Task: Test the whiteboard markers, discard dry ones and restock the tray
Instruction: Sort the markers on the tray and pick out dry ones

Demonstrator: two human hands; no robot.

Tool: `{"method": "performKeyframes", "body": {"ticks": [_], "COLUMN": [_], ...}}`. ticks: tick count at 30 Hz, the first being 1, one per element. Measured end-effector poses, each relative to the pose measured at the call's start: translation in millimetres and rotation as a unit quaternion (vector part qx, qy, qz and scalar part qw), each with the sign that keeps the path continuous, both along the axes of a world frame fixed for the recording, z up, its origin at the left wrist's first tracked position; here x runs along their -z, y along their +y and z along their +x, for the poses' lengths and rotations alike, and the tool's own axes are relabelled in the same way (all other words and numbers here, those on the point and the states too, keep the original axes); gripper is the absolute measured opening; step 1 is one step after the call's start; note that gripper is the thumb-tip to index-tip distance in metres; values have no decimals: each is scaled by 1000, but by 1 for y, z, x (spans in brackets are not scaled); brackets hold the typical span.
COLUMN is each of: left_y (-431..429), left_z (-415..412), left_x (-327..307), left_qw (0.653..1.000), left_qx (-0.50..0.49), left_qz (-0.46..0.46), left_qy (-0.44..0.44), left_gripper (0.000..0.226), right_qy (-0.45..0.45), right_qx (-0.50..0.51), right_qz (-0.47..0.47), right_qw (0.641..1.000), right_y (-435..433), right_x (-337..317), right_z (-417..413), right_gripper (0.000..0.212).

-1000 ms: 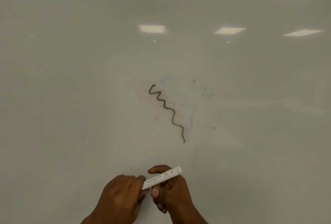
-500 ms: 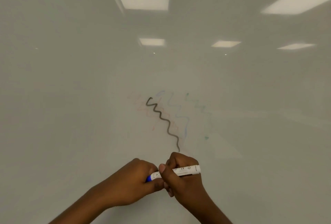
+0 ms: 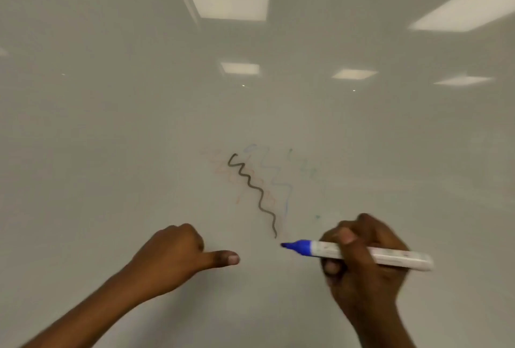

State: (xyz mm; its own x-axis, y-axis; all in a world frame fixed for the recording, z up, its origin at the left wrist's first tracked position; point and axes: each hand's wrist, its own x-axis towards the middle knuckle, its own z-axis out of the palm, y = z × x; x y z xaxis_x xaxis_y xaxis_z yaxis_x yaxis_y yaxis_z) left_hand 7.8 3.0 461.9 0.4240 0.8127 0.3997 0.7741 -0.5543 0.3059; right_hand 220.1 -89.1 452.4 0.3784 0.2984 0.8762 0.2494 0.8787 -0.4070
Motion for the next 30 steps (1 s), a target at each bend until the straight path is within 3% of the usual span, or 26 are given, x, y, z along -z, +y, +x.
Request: {"method": "performKeyframes", "body": {"ticks": [1, 3, 5, 8, 13, 19, 23, 25, 30], "left_y": [6, 10, 4, 9, 16, 30, 42, 47, 57], "left_z": [-11, -20, -12, -1, 9, 21, 24, 25, 29], "left_x": [-2, -4, 1, 9, -4, -31, -28, -24, -16], "left_qw": [1000, 999, 999, 989, 933, 875, 853, 845, 852], "left_qx": [-19, -21, -14, -1, 42, 10, 33, 42, 44], "left_qz": [10, 42, 51, 144, 355, 483, 521, 533, 521], "left_qy": [-22, -28, 0, -21, 30, 16, -13, -26, -24], "left_gripper": [92, 90, 87, 88, 56, 32, 24, 24, 33], "right_qy": [63, 54, -16, -17, -106, -111, -147, -106, -114], "right_qx": [-43, -21, 73, 93, 190, 233, 248, 240, 262], "right_qz": [51, 99, 73, 23, -12, 5, -1, -13, -3], "right_qw": [996, 993, 995, 995, 976, 966, 957, 965, 958], "right_y": [-11, -14, 5, 41, 79, 104, 105, 102, 97], "right_x": [-14, -35, -45, -49, -56, -66, -54, -44, -17], "right_z": [12, 25, 21, 20, 25, 17, 16, 24, 37], "right_gripper": [32, 31, 17, 8, 9, 17, 23, 24, 29]}}
